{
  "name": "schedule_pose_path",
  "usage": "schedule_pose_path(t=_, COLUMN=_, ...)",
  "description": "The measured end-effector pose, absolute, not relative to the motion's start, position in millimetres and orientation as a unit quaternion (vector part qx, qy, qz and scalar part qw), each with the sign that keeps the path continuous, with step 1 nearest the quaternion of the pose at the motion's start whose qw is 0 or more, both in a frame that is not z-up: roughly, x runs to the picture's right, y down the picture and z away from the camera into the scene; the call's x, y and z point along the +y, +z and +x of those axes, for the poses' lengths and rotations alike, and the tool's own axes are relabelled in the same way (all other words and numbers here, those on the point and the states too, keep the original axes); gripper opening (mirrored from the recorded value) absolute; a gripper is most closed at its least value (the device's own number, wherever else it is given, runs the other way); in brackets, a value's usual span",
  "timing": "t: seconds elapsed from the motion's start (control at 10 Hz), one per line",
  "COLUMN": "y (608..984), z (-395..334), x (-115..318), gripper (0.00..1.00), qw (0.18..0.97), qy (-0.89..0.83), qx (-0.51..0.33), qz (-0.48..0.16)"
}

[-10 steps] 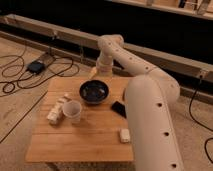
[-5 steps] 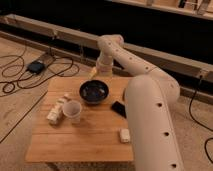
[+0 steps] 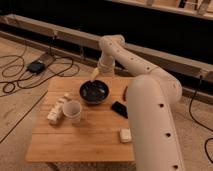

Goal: Place the white sponge in the ceramic cup

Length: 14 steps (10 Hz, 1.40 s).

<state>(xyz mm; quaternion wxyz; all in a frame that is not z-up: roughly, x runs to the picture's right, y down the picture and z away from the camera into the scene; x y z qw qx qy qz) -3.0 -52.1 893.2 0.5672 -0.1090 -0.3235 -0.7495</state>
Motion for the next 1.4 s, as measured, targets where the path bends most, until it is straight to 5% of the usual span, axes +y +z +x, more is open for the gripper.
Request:
schedule_pose_path(t=0.6, y=846.8, z=52.1, x=-0.8, gripper=0.80, qw=0.578, qy=-0.755, qx=-0.283, qz=-0.128)
schedule_pose_path(t=1.4, y=798.1, z=105.1, x=131.4, gripper=0.80, qw=0.628, qy=-0.706, qx=-0.257, qz=-0.204)
